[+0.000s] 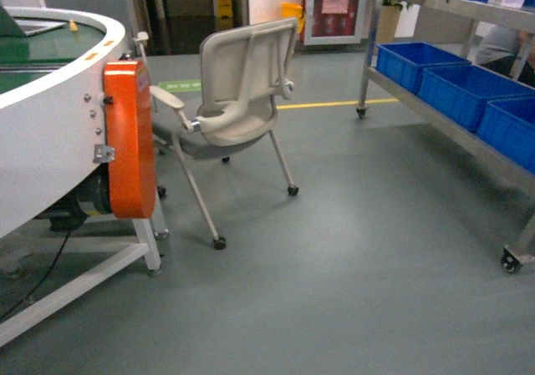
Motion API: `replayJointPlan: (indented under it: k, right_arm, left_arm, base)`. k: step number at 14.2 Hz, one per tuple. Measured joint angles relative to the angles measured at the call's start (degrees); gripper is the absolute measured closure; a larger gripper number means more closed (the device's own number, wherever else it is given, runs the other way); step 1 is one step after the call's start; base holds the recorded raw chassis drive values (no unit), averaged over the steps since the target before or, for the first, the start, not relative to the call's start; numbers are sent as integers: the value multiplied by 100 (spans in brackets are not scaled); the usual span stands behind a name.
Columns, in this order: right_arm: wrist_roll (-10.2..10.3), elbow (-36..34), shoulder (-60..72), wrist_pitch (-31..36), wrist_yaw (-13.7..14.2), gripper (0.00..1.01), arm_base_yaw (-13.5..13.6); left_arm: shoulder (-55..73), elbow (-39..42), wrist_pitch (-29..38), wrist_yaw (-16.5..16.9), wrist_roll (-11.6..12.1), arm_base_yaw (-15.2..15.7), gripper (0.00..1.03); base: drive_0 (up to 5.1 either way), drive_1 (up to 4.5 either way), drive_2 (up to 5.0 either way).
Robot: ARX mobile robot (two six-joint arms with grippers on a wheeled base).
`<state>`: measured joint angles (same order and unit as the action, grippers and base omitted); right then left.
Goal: Pick red block from blue box to shelf
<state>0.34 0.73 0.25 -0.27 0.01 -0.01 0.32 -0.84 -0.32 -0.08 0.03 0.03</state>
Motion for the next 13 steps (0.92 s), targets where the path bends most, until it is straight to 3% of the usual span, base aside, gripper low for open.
replayJointPlan:
  k: [13]
  right_arm:
    - [0, 0, 0, -2, 0, 72, 0]
  left_arm:
    - [2, 0, 0, 2, 0, -2, 5]
  base:
    - [-181, -181, -181]
